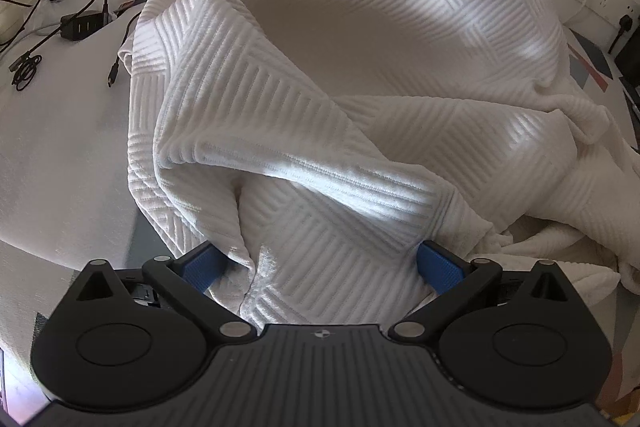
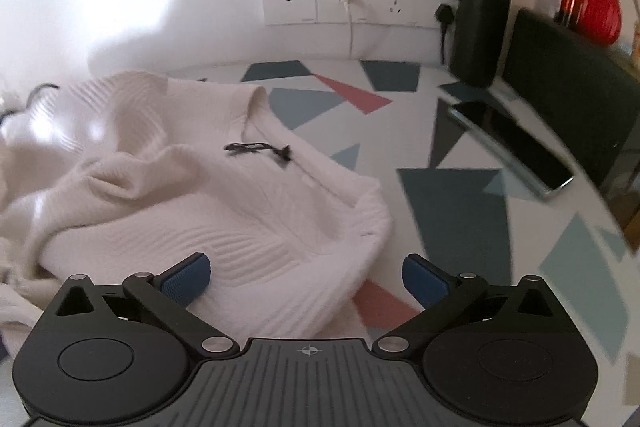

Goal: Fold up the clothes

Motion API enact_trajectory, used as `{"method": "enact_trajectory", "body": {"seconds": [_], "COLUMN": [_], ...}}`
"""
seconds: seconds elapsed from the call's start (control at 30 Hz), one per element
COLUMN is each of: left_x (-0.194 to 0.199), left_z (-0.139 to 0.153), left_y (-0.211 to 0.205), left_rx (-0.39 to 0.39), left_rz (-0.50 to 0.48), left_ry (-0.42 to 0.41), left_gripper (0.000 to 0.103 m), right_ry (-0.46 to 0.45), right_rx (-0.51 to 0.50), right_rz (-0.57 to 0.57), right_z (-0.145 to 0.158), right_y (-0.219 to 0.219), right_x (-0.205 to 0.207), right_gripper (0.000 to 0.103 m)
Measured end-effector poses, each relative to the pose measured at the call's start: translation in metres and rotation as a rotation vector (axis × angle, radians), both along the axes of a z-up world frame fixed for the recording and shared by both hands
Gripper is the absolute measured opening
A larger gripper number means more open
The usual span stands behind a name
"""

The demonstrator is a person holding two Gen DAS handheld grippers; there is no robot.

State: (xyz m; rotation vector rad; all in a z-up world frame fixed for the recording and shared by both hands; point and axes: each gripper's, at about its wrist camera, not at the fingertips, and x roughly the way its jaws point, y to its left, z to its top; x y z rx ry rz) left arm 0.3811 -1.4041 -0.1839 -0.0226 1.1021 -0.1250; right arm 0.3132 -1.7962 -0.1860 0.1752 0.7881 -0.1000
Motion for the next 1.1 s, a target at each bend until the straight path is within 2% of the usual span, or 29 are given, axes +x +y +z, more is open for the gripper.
{"method": "enact_trajectory", "body": {"seconds": [0.07,0.13,0.17,0.2,0.23,0.3,0.37,0.4,0.5,0.6,0.73,0.93,1.03,1.1], "left_x": [-0.004,-0.008,-0.009,-0.01,-0.01,-0.012,-0.017,-0.016,-0.009,0.003,0.013,0.042,0.06,0.069], "left_z": [-0.001,-0.002,-0.002,-0.001,0.001,0.005,0.013,0.017,0.026,0.031,0.04,0.051,0.039,0.03], "left_y": [0.0,0.0,-0.001,-0.002,-0.002,-0.002,-0.002,0.001,0.026,0.051,0.068,0.087,0.08,0.073], "left_rx": [0.0,0.005,0.01,0.017,0.024,0.049,0.125,0.151,0.106,0.097,0.138,0.214,0.273,0.316], "left_rz": [0.005,0.003,0.001,-0.006,-0.019,-0.043,-0.053,-0.04,0.049,0.14,0.22,0.284,0.246,0.217], "left_ry": [-0.023,-0.04,-0.04,-0.037,-0.033,-0.039,-0.085,-0.098,-0.114,-0.123,-0.186,-0.285,-0.271,-0.255], "left_gripper": [0.103,0.103,0.103,0.103,0.103,0.093,0.02,0.017,0.011,0.01,0.01,0.01,0.01,0.01], "right_ry": [0.0,0.005,0.007,0.007,0.003,-0.027,-0.083,-0.126,-0.239,-0.276,-0.281,-0.189,-0.117,-0.062], "right_rx": [0.043,0.052,0.056,0.055,0.047,0.017,0.005,0.011,0.032,0.05,0.014,-0.019,0.023,0.044], "right_rz": [0.019,0.04,0.05,0.068,0.088,0.101,0.078,0.044,-0.053,-0.108,-0.171,-0.255,-0.299,-0.28], "right_z": [0.0,0.001,0.001,0.002,0.004,0.011,0.021,0.029,0.051,0.062,0.065,0.045,0.029,0.019], "right_y": [0.0,0.004,0.006,0.009,0.012,0.015,0.011,0.005,-0.015,-0.035,-0.041,-0.049,-0.058,-0.058], "right_x": [0.0,0.002,0.003,0.004,0.005,0.007,0.009,0.01,0.016,0.028,0.033,0.03,0.029,0.029], "right_gripper": [0.088,0.07,0.064,0.047,0.024,0.002,0.002,0.002,0.002,0.001,0.001,0.001,0.002,0.002]}}
